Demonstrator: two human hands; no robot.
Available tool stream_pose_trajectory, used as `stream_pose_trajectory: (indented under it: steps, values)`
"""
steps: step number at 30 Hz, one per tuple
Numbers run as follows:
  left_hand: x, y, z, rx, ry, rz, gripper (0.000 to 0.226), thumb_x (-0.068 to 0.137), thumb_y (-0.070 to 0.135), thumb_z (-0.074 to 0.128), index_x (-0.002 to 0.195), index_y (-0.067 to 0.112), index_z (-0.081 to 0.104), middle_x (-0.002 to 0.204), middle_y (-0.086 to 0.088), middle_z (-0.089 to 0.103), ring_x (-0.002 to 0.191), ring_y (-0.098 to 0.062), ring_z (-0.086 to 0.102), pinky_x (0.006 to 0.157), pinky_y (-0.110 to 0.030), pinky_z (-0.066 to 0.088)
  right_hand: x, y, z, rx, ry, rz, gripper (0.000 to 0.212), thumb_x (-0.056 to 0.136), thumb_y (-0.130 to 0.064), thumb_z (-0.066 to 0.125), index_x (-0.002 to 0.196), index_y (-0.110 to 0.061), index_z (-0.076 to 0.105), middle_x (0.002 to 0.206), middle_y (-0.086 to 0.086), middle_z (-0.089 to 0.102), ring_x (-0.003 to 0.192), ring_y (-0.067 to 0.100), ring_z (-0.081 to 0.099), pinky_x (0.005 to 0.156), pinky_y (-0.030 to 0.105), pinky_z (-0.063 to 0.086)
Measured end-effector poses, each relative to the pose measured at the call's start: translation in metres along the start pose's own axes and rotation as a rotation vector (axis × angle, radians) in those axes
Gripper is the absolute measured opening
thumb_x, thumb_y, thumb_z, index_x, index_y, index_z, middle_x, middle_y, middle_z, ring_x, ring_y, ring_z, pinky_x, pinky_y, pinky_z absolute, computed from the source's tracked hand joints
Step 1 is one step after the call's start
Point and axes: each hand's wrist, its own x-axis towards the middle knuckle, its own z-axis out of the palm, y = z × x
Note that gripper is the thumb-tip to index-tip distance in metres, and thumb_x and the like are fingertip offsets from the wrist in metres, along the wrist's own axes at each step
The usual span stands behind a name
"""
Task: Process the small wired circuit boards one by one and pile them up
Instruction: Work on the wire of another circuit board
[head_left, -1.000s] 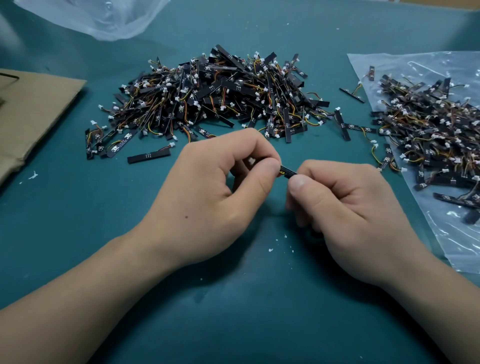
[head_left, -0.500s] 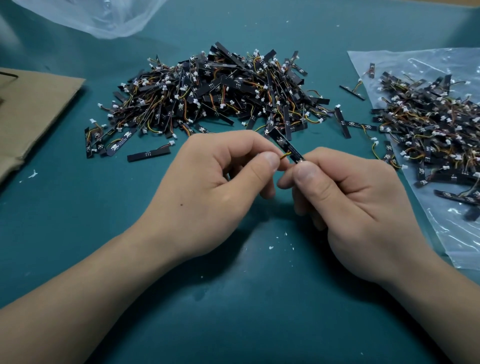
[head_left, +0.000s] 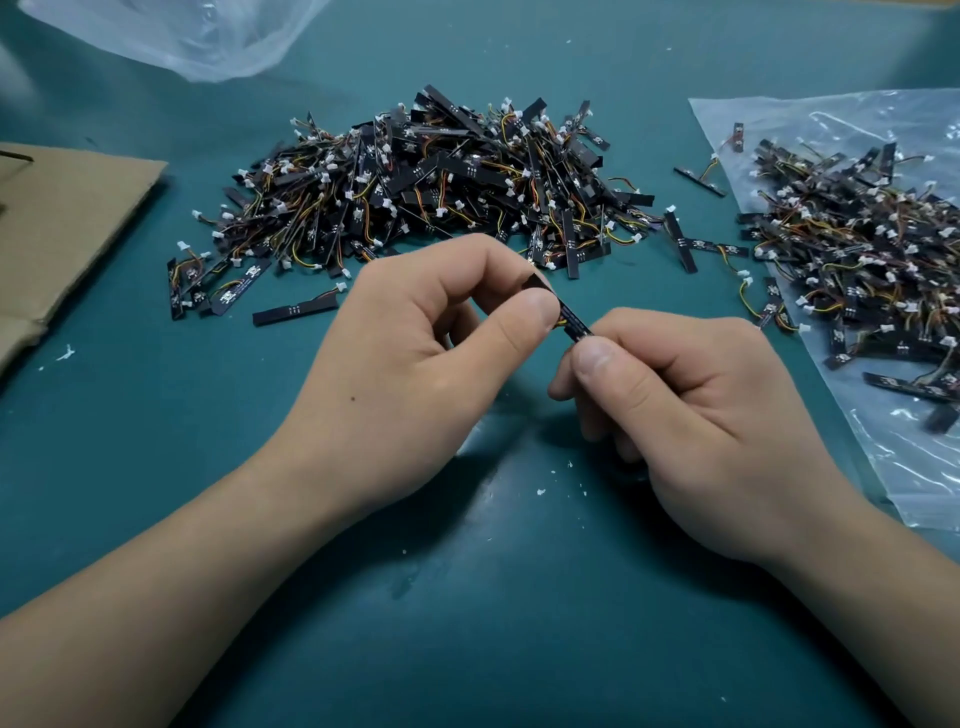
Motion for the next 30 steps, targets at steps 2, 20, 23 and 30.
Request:
stream_pose_trajectory:
  steps: [2,20,23,30]
  values:
    - [0.000,0.001,0.000,0.004,-0.008,0.005,0.015,0.095,0.021,0.065,0.083,0.014,0.067,0.071,-0.011,0.062,0.059,-0.033,0.049,0.050,-0.037,0.037,-0.001,-0.001,0.000,0.007,0.006,0.010,0.031,0.099,-0.036,0.050,0.079,-0.024,0.069,0.061,0.002,0.061,0.053,0.019,0.055,0.051,0.025,0.042]
    - [0.004,0.003,-0.001,0.087,-0.129,-0.104,0.024,0.090,0.023,0.059,0.071,0.009,0.060,0.061,-0.011,0.058,0.055,-0.018,0.047,0.053,-0.031,0.039,0.007,0.000,-0.003,0.018,-0.017,0.071,0.030,0.092,-0.036,0.050,0.071,-0.021,0.064,0.057,-0.004,0.060,0.051,0.013,0.054,0.051,0.019,0.040]
    - [0.003,0.002,0.000,0.110,-0.142,-0.109,0.025,0.090,0.026,0.057,0.070,0.011,0.060,0.062,-0.008,0.060,0.059,-0.022,0.052,0.057,-0.034,0.043,0.009,0.002,-0.004,0.050,-0.007,0.102,0.029,0.090,-0.037,0.050,0.071,-0.020,0.064,0.054,-0.001,0.057,0.049,0.011,0.050,0.049,0.020,0.038]
    - [0.005,0.001,-0.001,0.139,-0.118,-0.105,0.024,0.094,0.028,0.057,0.074,0.015,0.061,0.062,-0.005,0.061,0.059,-0.020,0.052,0.056,-0.032,0.043,0.015,0.004,-0.004,0.117,0.010,0.125,0.028,0.092,-0.037,0.051,0.076,-0.021,0.066,0.056,-0.005,0.061,0.048,0.011,0.051,0.050,0.024,0.041]
